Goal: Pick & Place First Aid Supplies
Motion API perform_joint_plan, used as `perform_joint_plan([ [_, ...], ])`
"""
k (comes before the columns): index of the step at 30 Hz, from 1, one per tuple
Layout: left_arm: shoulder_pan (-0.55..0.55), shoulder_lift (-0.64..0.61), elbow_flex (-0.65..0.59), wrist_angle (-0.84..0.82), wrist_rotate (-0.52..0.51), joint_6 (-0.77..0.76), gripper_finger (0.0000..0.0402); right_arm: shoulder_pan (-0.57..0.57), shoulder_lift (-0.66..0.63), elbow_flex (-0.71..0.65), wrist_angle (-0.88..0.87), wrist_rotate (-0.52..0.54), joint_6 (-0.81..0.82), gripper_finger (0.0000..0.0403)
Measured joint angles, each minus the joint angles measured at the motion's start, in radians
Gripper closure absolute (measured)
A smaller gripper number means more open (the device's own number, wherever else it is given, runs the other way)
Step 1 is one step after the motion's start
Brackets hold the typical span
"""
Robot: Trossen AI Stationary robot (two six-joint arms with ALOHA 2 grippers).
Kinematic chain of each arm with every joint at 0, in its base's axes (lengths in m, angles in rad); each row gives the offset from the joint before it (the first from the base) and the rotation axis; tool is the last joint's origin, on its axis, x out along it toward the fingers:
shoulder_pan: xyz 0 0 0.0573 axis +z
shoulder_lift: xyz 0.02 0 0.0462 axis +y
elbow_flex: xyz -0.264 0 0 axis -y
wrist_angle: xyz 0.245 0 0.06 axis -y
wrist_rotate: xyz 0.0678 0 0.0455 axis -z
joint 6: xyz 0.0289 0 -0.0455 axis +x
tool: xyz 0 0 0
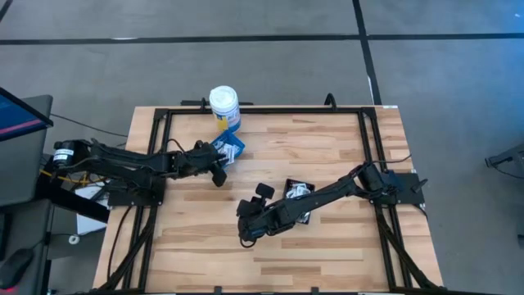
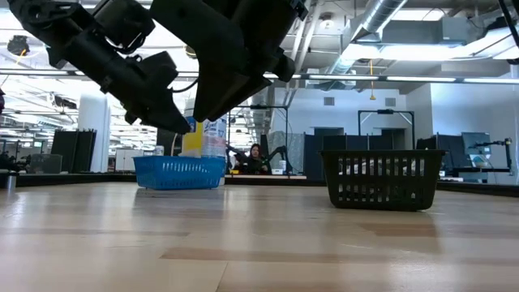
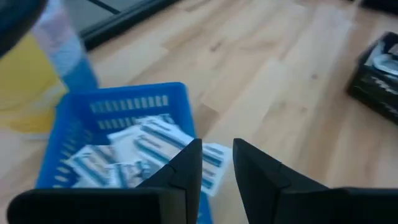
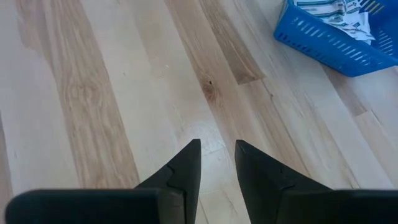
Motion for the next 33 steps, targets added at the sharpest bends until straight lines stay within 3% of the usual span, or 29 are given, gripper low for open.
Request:
perform_joint_plan([
  [11,0.021,0.155,0.000,0.058,-0.008,0.000,0.0310,-0.002,0.000,0.000,0.000,0.000,0.000,0.0310],
  [17,0.051,0.232,0.001,0.117,-0.094,0.001,0.0310,-0.006,0.000,-0.021,0.025,0.001,-0.019,0.0310],
  [33,0.016,0.110,0.000,0.105,-0.107,0.011,0.0310,-0.001,0.001,-0.076,0.044,-0.005,-0.052,0.0310],
])
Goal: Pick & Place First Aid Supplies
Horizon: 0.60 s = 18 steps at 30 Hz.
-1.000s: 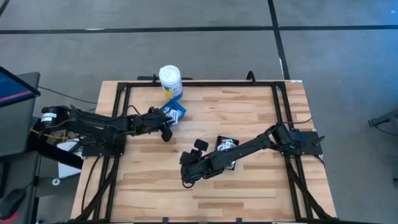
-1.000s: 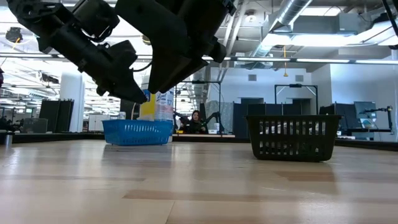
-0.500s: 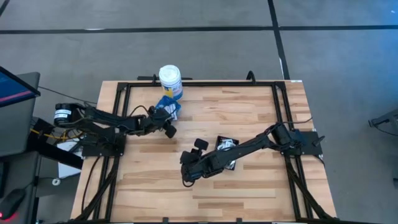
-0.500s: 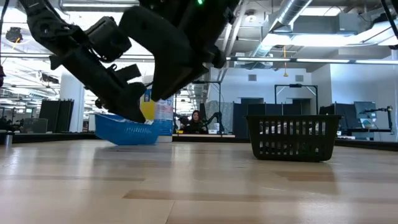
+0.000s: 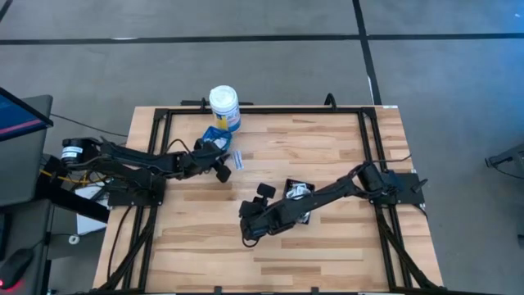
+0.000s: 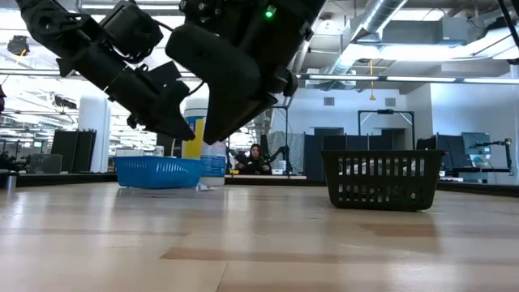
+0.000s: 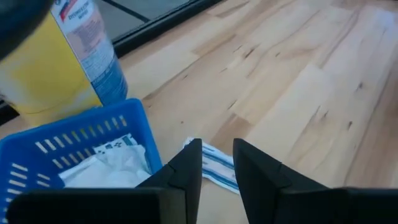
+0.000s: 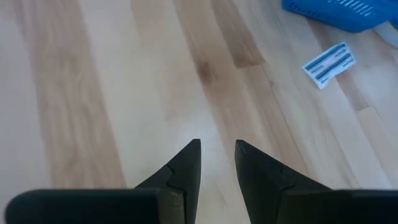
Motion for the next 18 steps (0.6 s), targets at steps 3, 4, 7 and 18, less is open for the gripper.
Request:
perform_joint_plan([
  [3,-0.004,0.011,0.000,-0.001,0.034,-0.027,0.0310,0.012,-0.019,0.000,-0.053,-0.035,0.000,0.0310],
  [4,-0.003,0.015,0.000,-0.005,0.071,-0.044,0.0310,0.018,-0.034,0.000,-0.073,-0.035,0.000,0.0310],
  [7,-0.003,0.042,-0.001,0.031,0.203,-0.062,0.0310,0.044,-0.111,0.000,-0.157,0.002,0.038,0.0310],
  [18,0.003,0.223,0.006,0.280,0.412,0.172,0.0272,0.277,-0.413,-0.223,-0.256,0.063,0.070,0.0310],
])
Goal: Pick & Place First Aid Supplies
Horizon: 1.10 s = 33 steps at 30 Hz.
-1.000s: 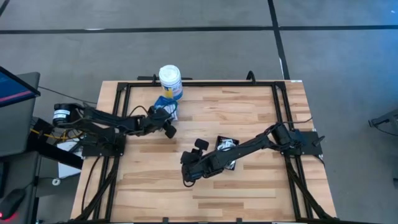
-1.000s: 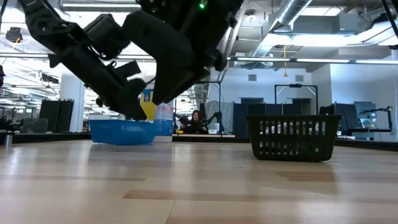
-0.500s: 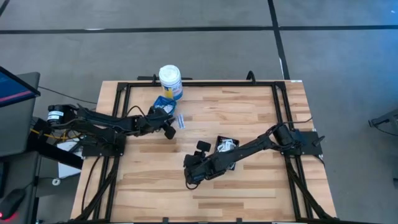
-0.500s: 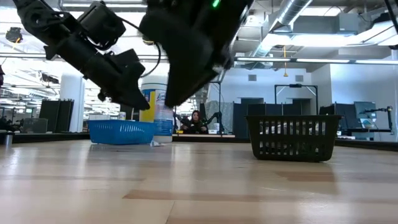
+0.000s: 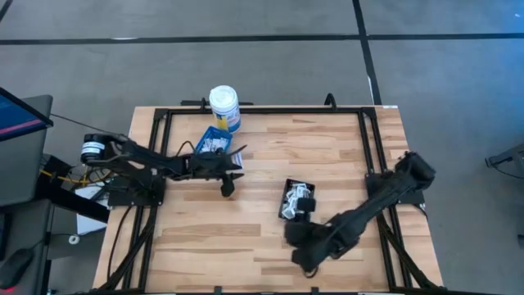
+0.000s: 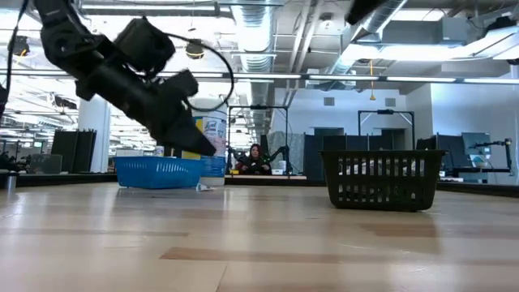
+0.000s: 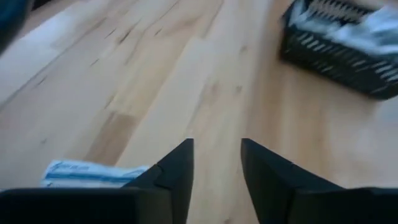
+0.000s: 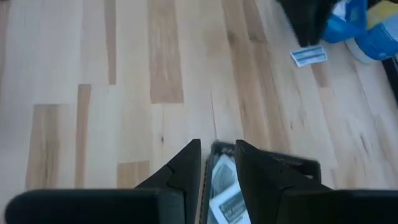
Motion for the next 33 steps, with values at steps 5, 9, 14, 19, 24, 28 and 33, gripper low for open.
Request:
perform_joint_plan([
  [5,0.019,0.108,0.031,0.000,-0.043,0.008,0.0231,0.006,-0.181,-0.289,0.205,-0.003,0.066,0.0310],
  [9,0.030,0.180,0.044,0.002,-0.119,0.017,0.0220,-0.046,-0.304,-0.466,0.357,-0.030,0.119,0.0310],
  [14,0.054,0.224,0.044,-0.007,-0.168,0.012,0.0233,-0.101,-0.379,-0.562,0.478,-0.064,0.148,0.0310],
  [19,0.074,0.225,0.045,-0.007,-0.161,0.011,0.0272,-0.113,-0.381,-0.563,0.510,-0.068,0.114,0.0310],
  [24,0.074,0.221,0.045,-0.012,-0.146,0.012,0.0330,-0.111,-0.374,-0.564,0.541,-0.103,0.072,0.0310],
  [28,0.071,0.193,0.042,-0.027,-0.151,0.000,0.0382,-0.111,-0.374,-0.564,0.553,-0.109,0.072,0.0310],
  [33,0.039,0.101,0.042,-0.031,-0.149,0.000,0.0395,-0.111,-0.374,-0.563,0.551,-0.110,0.072,0.0310],
])
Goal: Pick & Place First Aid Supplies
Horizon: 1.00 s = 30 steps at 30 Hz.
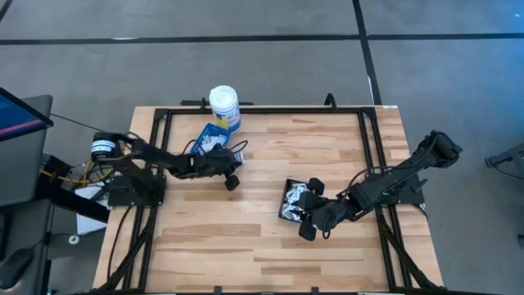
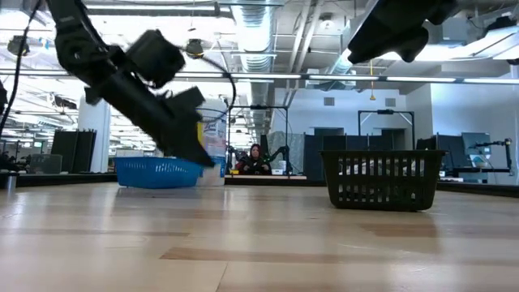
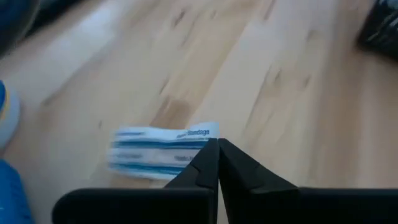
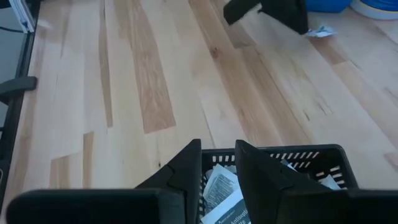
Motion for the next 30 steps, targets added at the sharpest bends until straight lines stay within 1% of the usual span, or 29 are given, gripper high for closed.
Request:
perform_joint_plan([
  [4,-0.025,-0.120,0.000,-0.056,-0.008,0.002,0.0397,0.000,0.000,0.000,0.000,0.000,0.000,0.0310],
  [6,-0.027,-0.192,0.000,-0.123,-0.049,0.003,0.0397,0.001,0.000,0.000,0.000,0.000,0.000,0.0310],
  [8,-0.025,-0.262,0.001,-0.218,-0.126,0.003,0.0397,0.002,0.000,0.000,0.002,0.000,0.000,0.0310],
  [12,-0.026,-0.382,0.000,-0.414,-0.317,-0.005,0.0397,0.005,0.000,0.000,0.003,0.000,0.002,0.0310],
  [14,-0.025,-0.428,0.000,-0.479,-0.354,-0.024,0.0397,0.007,0.000,0.000,0.001,0.000,0.025,0.0310],
  [16,-0.025,-0.459,0.000,-0.489,-0.309,-0.038,0.0396,0.007,0.000,0.000,0.002,0.000,0.043,0.0310],
  [17,-0.025,-0.467,0.000,-0.474,-0.243,-0.057,0.0395,0.007,0.000,0.000,0.003,0.001,0.048,0.0310],
  [19,-0.025,-0.469,0.000,-0.446,-0.072,-0.084,0.0393,0.006,0.000,0.000,0.002,0.006,0.050,0.0310],
  [20,-0.025,-0.461,0.000,-0.410,0.021,-0.094,0.0391,0.003,0.000,0.000,0.003,0.013,0.050,0.0310],
  [22,-0.029,-0.429,0.001,-0.327,0.156,-0.108,0.0386,-0.004,0.000,0.000,0.003,0.024,0.050,0.0310],
  [23,-0.035,-0.407,0.001,-0.294,0.183,-0.117,0.0381,-0.010,0.000,0.000,0.004,0.025,0.050,0.0310],
  [25,-0.050,-0.342,0.001,-0.241,0.182,-0.130,0.0369,-0.017,0.000,0.000,0.006,0.025,0.050,0.0310],
  [30,-0.054,-0.141,0.001,-0.150,0.136,-0.131,0.0323,-0.034,0.000,0.000,0.006,0.025,0.045,0.0310],
])
